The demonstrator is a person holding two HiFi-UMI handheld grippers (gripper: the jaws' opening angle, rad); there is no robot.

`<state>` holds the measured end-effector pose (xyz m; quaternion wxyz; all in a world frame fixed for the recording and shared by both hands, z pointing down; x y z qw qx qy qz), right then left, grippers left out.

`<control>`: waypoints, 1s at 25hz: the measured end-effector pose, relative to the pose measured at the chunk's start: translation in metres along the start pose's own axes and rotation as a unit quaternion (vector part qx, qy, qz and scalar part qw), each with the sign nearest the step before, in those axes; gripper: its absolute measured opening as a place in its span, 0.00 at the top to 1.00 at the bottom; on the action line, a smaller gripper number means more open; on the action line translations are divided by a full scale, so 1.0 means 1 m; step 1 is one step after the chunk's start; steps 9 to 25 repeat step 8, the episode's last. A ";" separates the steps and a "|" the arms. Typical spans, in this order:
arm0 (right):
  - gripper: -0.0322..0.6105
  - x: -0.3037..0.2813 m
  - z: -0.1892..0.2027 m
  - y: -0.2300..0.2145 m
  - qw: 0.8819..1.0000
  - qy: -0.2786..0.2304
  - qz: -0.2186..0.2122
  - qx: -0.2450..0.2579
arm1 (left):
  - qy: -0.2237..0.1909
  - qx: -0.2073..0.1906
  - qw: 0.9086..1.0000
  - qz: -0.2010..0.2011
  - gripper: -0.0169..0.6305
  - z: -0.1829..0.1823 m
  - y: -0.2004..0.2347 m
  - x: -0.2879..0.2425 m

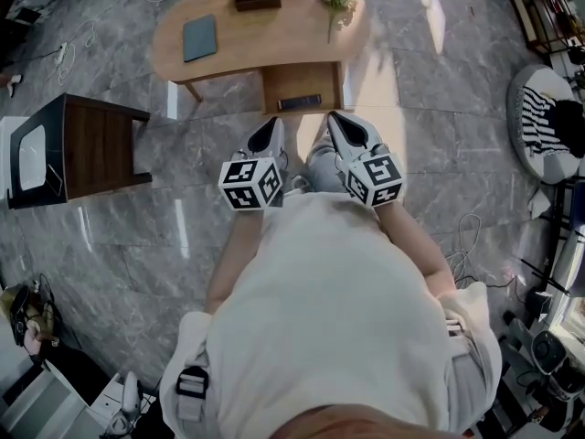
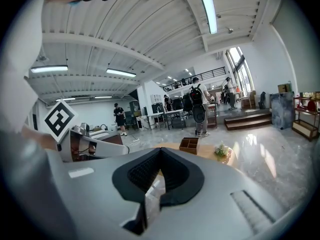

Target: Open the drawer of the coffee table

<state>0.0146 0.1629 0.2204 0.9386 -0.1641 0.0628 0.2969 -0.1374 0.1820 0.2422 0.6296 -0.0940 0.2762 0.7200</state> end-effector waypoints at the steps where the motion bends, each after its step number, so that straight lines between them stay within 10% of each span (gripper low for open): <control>1: 0.95 -0.001 0.000 0.000 1.000 0.001 0.000 0.000 | 0.000 0.001 1.000 0.000 0.97 0.000 0.001 0.000; 25: 0.95 -0.010 0.000 0.000 1.000 0.004 0.000 -0.003 | -0.001 0.003 1.000 0.002 0.97 -0.002 0.007 -0.001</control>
Point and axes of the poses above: the fingertips, and each gripper's own axes: x backward along the fingers, y to its left, z out of its underside, the point moved 4 cm from there along x, backward along the fingers, and after that the axes turned 11 degrees about -z, right-handed, at the moved point
